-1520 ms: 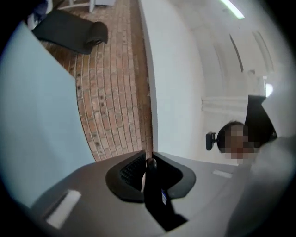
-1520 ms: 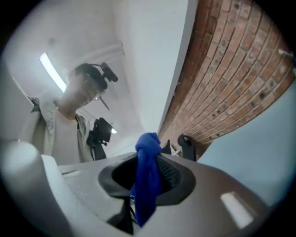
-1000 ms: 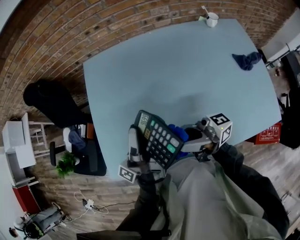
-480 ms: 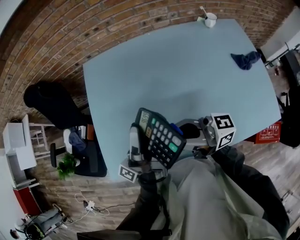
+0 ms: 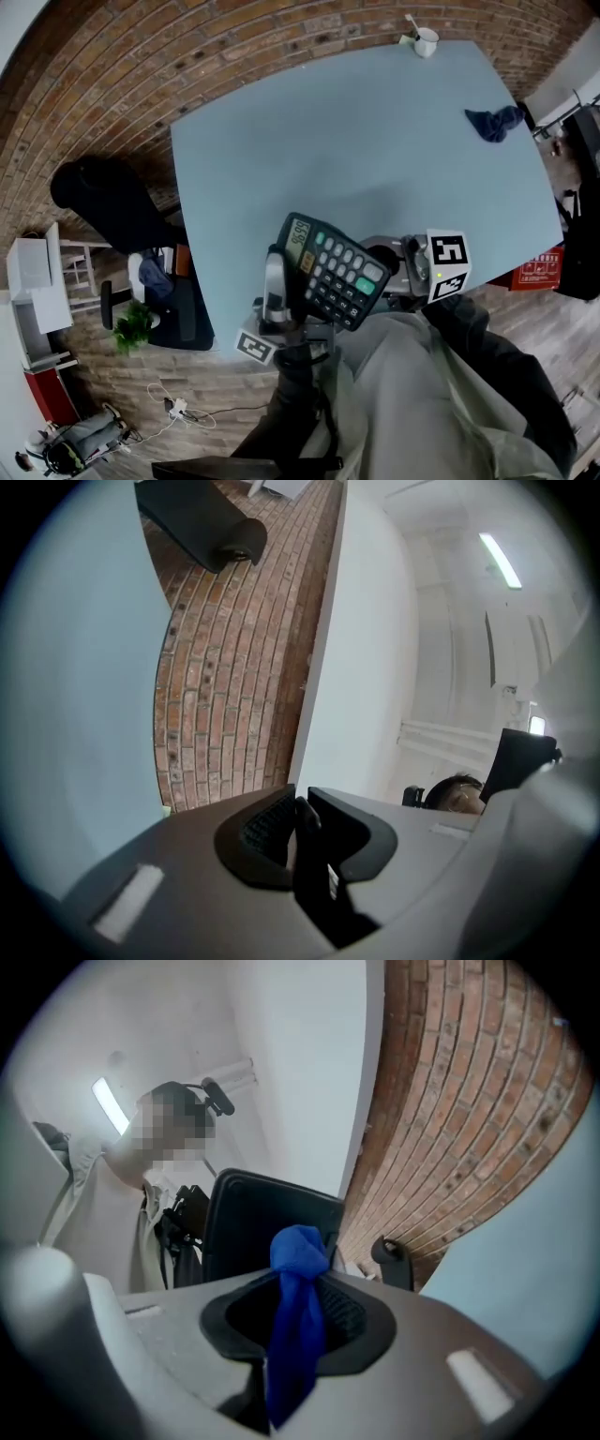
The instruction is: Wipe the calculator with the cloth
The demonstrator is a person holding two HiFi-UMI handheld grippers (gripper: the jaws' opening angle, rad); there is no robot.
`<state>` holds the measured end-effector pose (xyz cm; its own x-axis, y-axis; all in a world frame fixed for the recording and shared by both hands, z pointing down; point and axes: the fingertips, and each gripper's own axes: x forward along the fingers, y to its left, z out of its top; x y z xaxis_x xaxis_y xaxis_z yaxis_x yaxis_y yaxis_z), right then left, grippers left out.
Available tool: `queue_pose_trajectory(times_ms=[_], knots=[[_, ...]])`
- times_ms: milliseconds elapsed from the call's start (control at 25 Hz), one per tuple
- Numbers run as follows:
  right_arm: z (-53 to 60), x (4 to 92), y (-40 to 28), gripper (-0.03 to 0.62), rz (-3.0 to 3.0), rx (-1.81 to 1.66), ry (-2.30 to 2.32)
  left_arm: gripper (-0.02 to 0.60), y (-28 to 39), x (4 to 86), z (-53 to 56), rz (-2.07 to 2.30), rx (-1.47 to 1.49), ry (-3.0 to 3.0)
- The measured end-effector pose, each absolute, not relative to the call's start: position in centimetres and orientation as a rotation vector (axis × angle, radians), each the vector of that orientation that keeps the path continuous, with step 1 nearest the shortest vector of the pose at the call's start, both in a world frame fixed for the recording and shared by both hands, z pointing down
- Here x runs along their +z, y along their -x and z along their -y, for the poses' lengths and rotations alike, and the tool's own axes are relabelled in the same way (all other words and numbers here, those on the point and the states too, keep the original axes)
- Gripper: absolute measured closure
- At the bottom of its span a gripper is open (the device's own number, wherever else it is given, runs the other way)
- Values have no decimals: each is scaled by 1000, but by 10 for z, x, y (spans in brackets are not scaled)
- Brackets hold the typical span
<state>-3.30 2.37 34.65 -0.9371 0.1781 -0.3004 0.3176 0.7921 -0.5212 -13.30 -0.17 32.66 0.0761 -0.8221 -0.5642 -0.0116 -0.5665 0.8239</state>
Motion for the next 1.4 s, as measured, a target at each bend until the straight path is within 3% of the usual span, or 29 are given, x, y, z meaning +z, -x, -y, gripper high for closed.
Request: queue_pose_trajectory(times_ms=[200,360,440,1000,1400], knots=[[25,337,13,496,-2703,-809,-137,534,108,316,-9,722,-1462,-1811],[29,325,23,497,-2654,-821,-288,534,71,320,-10,619,-1307,-1914],[21,323,28,497,-2555,-910,-447,534,63,319,-10,553,-1372,-1839],[-43,347,-34,505,-2491,-1037,-705,534,141,370,-4,890,-1519,-1548],[-48,382,35,505,-2679,-1036,-440,532,129,374,4,972,-1455,-1545]])
